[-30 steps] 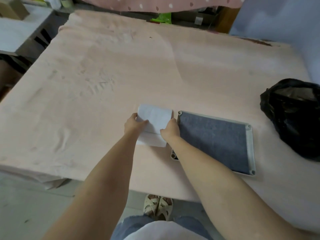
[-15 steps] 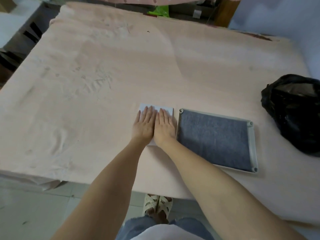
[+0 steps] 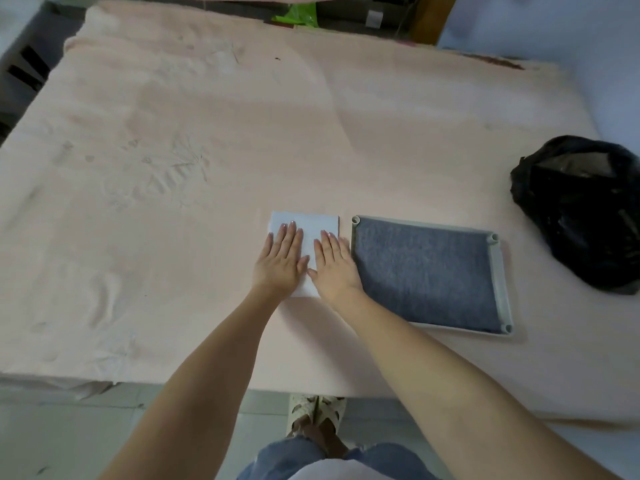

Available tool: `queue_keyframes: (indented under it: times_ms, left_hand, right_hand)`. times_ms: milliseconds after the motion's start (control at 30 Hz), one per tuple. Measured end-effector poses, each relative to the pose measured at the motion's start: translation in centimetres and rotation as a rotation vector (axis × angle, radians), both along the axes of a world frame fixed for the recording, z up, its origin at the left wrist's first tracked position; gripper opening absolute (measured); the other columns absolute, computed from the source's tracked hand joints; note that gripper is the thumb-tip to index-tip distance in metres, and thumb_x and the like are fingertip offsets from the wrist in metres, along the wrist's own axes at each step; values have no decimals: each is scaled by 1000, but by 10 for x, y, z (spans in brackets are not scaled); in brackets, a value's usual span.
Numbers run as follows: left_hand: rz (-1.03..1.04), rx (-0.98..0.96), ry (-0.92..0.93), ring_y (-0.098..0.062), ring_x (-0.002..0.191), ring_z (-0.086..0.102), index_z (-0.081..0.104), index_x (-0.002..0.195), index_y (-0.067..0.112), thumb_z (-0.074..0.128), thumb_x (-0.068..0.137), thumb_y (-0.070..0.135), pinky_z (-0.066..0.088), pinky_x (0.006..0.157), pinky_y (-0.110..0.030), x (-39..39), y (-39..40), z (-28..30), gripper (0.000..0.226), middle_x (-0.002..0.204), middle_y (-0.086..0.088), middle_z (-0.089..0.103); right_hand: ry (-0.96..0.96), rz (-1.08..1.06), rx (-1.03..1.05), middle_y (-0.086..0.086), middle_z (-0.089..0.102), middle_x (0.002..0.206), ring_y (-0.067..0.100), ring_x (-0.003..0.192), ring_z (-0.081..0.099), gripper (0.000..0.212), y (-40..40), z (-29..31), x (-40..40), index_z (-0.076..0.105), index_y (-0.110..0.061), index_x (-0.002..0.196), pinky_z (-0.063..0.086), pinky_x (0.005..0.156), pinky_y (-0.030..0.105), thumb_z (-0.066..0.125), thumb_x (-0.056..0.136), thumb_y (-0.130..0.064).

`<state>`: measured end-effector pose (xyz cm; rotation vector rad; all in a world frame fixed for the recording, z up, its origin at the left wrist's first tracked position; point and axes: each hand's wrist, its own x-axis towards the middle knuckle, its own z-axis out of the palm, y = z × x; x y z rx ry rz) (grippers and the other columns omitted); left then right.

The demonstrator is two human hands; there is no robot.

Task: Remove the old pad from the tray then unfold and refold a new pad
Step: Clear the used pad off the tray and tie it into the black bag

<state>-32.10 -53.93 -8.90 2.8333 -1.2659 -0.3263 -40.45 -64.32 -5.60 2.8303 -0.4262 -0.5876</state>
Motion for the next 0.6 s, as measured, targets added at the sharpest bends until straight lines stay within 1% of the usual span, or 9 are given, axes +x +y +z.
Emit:
queue_keyframes:
  times_ms: [67, 133, 167, 267, 300, 367, 433, 500, 600]
  left_hand:
    - [-14, 16, -28, -23, 146, -8, -3, 149, 6, 13, 102, 37, -9, 119, -37, 0, -3, 7, 59, 158, -10, -6]
    - [-38, -5, -60, -26, 146, -1, 4, 149, 0, 18, 103, 29, -7, 119, -37, -3, -9, 17, 55, 158, -14, 4]
    - [-38, -32, -68, -26, 146, 4, 10, 148, -1, 20, 103, 25, -5, 119, -37, -5, -14, 22, 53, 158, -15, 10]
    - [-23, -123, -63, -26, 141, 23, 29, 144, 1, 27, 101, 21, 8, 116, -35, -14, -39, 39, 47, 151, -15, 31]
    - [-37, -145, -66, -26, 137, 30, 34, 141, 2, 30, 100, 21, 14, 113, -33, -19, -48, 43, 45, 145, -15, 38]
    - [-79, -176, -73, -25, 126, 40, 39, 137, 4, 33, 98, 18, 22, 104, -30, -30, -64, 48, 42, 135, -11, 47]
    - [-107, -180, -53, -25, 123, 42, 39, 136, 5, 33, 97, 16, 26, 102, -30, -42, -78, 50, 41, 134, -9, 48]
    - [-135, -157, -35, -25, 127, 39, 37, 138, 6, 31, 98, 20, 25, 104, -31, -53, -92, 50, 42, 138, -9, 44]
    - [-176, -121, -39, -24, 128, 38, 36, 140, 6, 31, 99, 23, 23, 106, -32, -69, -113, 52, 45, 139, -9, 43]
  right_hand:
    - [-35, 48, -28, 17, -6, 158, 29, 146, -7, 60, 1, 3, -3, -6, 1, 147, -7, 117, 44, 12, 103, -36]
    - [-105, 83, -33, 18, 0, 158, 30, 146, -4, 58, 1, 10, -6, -3, 4, 147, -3, 119, 44, 19, 102, -26]
    - [-141, 57, -19, 19, 2, 158, 31, 146, -1, 58, -1, 15, -8, -1, 4, 147, 0, 119, 44, 22, 100, -21]
    - [-220, -198, 107, 20, 12, 157, 31, 145, 12, 58, -21, 35, -19, 9, 1, 148, 11, 119, 41, 31, 98, -15]
    - [-231, -272, 137, 20, 15, 156, 31, 145, 14, 57, -31, 40, -26, 11, 1, 148, 14, 118, 41, 33, 98, -16]
    - [-219, -341, 129, 20, 17, 155, 31, 144, 16, 57, -53, 45, -43, 14, 2, 147, 16, 117, 40, 34, 98, -21]
    - [-208, -385, 98, 20, 19, 154, 31, 143, 18, 58, -73, 47, -61, 16, 2, 146, 18, 116, 40, 37, 98, -23]
    - [-210, -429, 70, 20, 22, 153, 31, 142, 21, 58, -86, 48, -77, 18, 2, 146, 20, 115, 40, 39, 97, -24]
    - [-224, -495, 81, 20, 25, 151, 31, 139, 25, 56, -103, 50, -97, 20, 2, 144, 22, 114, 39, 38, 97, -22]
